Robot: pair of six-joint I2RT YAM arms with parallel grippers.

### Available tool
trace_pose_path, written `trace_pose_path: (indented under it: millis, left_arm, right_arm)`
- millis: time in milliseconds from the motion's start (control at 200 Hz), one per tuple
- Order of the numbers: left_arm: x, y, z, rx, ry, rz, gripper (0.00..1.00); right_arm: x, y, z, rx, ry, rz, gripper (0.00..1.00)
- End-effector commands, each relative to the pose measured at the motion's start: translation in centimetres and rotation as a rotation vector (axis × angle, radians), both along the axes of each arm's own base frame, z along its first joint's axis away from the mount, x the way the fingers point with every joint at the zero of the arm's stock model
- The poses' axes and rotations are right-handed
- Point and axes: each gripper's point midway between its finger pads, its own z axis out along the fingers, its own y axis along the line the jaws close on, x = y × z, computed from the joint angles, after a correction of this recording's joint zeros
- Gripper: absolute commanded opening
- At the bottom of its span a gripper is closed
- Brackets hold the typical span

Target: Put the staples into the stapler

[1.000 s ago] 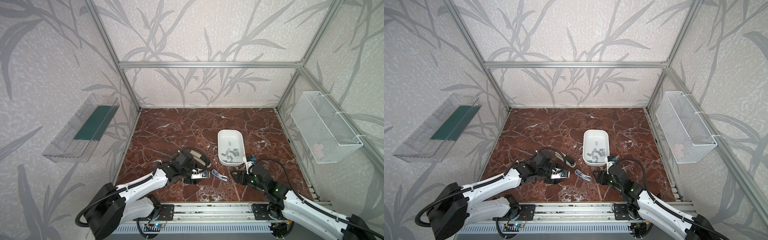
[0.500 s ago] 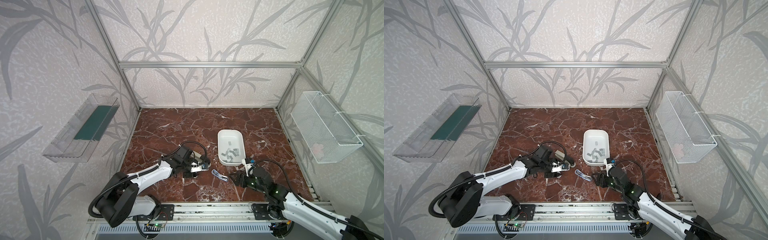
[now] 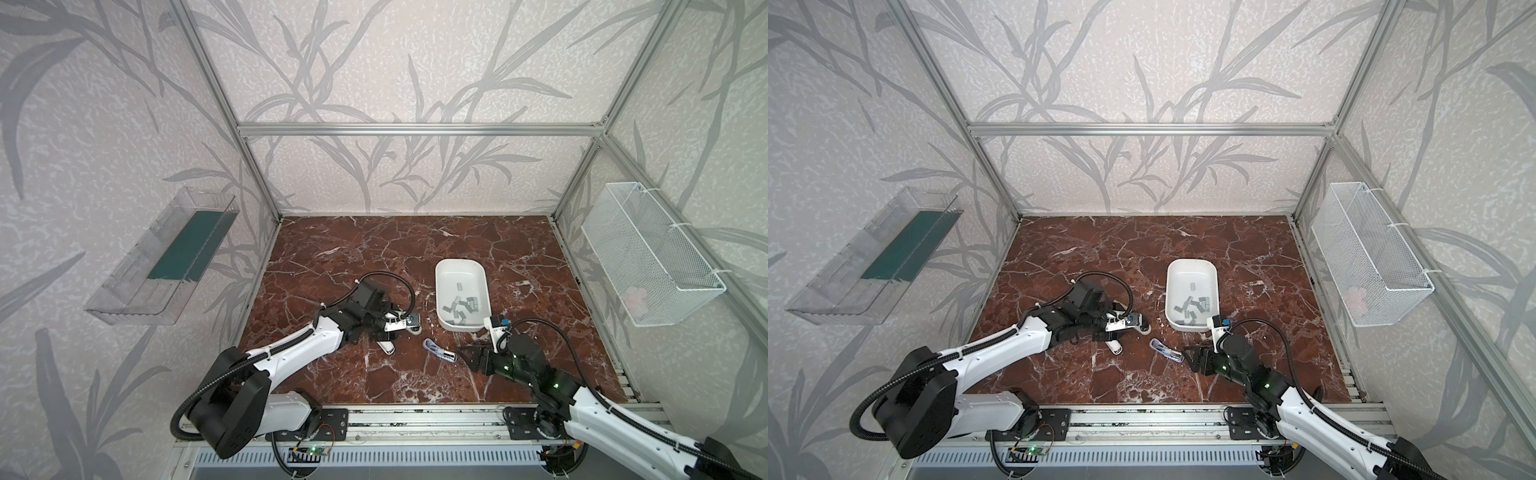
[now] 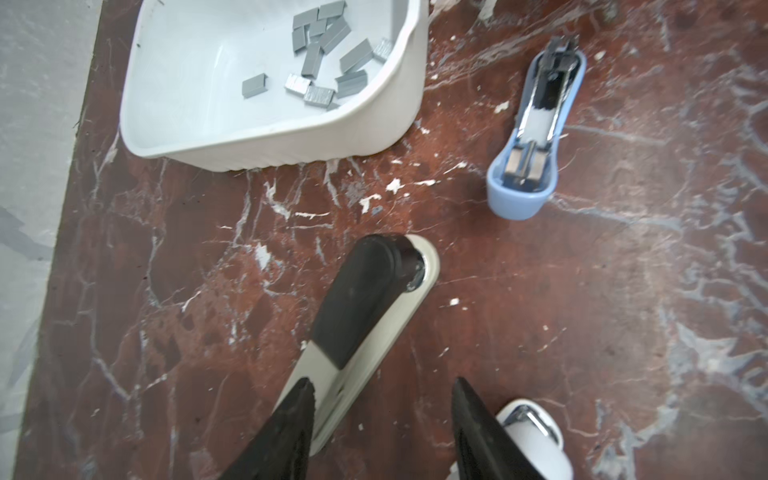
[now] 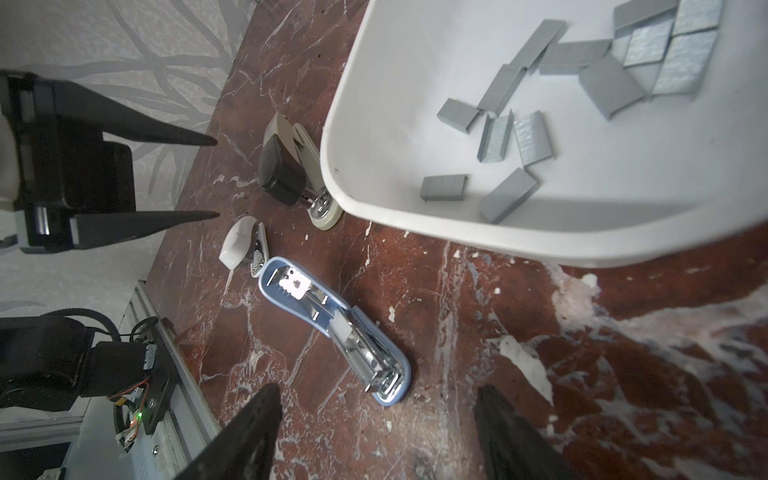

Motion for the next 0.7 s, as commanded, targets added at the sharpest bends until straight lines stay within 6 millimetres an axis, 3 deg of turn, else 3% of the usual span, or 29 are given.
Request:
trace_pose_path:
  millis: [0,140,190,255,435,695]
  left_arm:
    - [0.7,2.6,2.3,0.195,-0.032,0.005,0.54]
    - [-4.0,5.0,5.0,0.283,0.112,-0.078,0.58]
    - [-6.2,5.5,4.4,0.283,0.139,-0.164,0.59]
    - [-7.5,6.1,2.7,0.317,0.127,-0.220,0.62]
    - [-9.0,7.5,-0.8,0.435,0.188,-0.276,0.60]
    - [-7.4,6.2,-3.0,0.496,0.188,-0.366,0.58]
  right_arm:
    - [-0.7,-0.3,-0.8,-0.006,-0.008,0.022,0.75]
    - [-1.2,-0.8,-0.9,0.012,-0.027,0.021,0.77]
    - [-1.3,-0.9,-0.7,0.012,-0.034,0.019,0.78]
    - [-1.5,-1.1,-0.3,0.016,-0.047,0.020,0.78]
    - [-1.6,-1.6,0.3,0.037,-0.069,0.002,0.80]
    - [-1.3,-1.7,0.4,0.020,-0.082,-0.007,0.81]
